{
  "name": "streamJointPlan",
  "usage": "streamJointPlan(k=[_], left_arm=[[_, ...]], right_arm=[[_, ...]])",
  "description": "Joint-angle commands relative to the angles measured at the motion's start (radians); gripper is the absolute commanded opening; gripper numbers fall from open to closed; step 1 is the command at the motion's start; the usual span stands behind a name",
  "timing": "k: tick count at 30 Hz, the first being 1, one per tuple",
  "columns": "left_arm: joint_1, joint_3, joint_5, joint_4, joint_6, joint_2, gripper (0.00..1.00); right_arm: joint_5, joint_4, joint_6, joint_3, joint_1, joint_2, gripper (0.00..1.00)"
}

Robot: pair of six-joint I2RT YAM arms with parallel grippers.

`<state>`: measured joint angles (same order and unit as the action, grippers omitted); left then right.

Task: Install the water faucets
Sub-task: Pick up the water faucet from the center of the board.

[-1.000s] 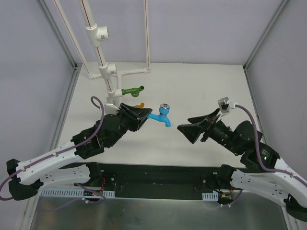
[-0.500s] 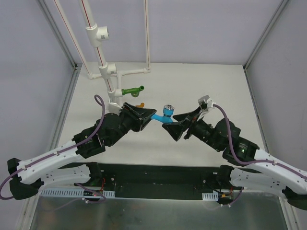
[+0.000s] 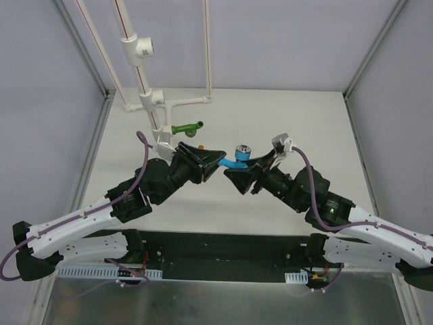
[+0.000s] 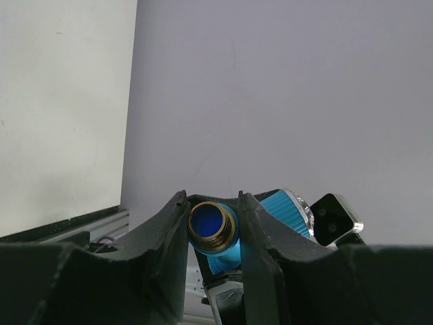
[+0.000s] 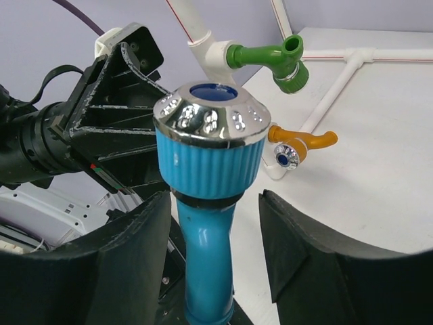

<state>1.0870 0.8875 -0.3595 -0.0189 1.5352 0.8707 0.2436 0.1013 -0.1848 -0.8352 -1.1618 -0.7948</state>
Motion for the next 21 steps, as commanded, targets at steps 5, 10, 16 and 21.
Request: streamJointPlan(k=[5,10,16,21], left_arm=[[0.005,0.002,0.034,-0.084,0.011,-0.001,0.00],[0.007,0.001,0.034,-0.087,0.022,-0.001,0.00],[0.005,0.010,0.040,-0.093,0.028,0.011,0.00],[0.005,0.013,0.057,-0.108,0.037,0.027,0.00]], right_arm=[[0.025,0.113,0.034,-0.008,-0.007,-0.001,0.56],[0.029,0.129,0.044,-0.002,-0.006,-0.011,0.56],[0.036,0.138,0.044,0.001,-0.006,-0.027,0.55],[0.037,0.147,0.045,0.002,-0.007,-0.038,0.55]])
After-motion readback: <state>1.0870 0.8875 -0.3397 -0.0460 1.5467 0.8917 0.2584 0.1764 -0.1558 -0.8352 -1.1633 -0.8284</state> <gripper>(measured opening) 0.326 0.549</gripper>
